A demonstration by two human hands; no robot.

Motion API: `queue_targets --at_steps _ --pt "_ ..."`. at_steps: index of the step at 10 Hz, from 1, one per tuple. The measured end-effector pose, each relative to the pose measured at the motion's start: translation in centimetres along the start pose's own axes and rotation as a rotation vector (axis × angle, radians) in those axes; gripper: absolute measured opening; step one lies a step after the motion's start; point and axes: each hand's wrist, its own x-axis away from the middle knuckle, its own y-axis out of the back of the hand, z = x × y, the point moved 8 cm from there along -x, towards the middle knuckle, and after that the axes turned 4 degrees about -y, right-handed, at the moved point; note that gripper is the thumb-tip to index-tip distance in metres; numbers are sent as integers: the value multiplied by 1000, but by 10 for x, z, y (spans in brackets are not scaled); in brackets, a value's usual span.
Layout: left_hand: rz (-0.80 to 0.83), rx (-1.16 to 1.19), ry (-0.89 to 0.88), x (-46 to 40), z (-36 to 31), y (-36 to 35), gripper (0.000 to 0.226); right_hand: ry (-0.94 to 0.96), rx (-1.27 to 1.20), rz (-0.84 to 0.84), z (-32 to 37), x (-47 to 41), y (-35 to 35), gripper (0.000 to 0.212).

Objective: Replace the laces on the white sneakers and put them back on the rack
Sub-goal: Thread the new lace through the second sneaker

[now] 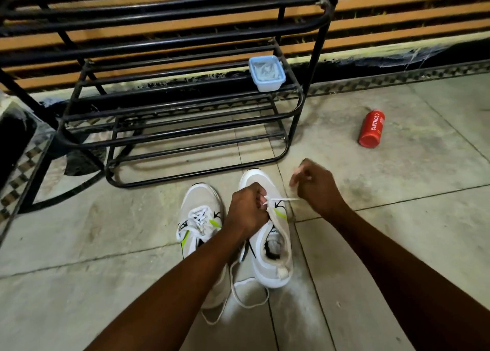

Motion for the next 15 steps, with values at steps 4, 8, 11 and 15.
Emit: queue_targets --at_steps 4,8,11,15 --pt "0 -27 -15 4 -3 2 32 115 108 -384 11 15 18 24" --pt "24 -22 -2 2 -5 2 29 620 917 363 3 22 -42 19" --pt "33 -22 6 3 -2 1 30 542 976 134 -9 18 -3 22" --pt "-34 -348 -113 9 -30 11 16 169 876 -139 -23 56 -14 20"
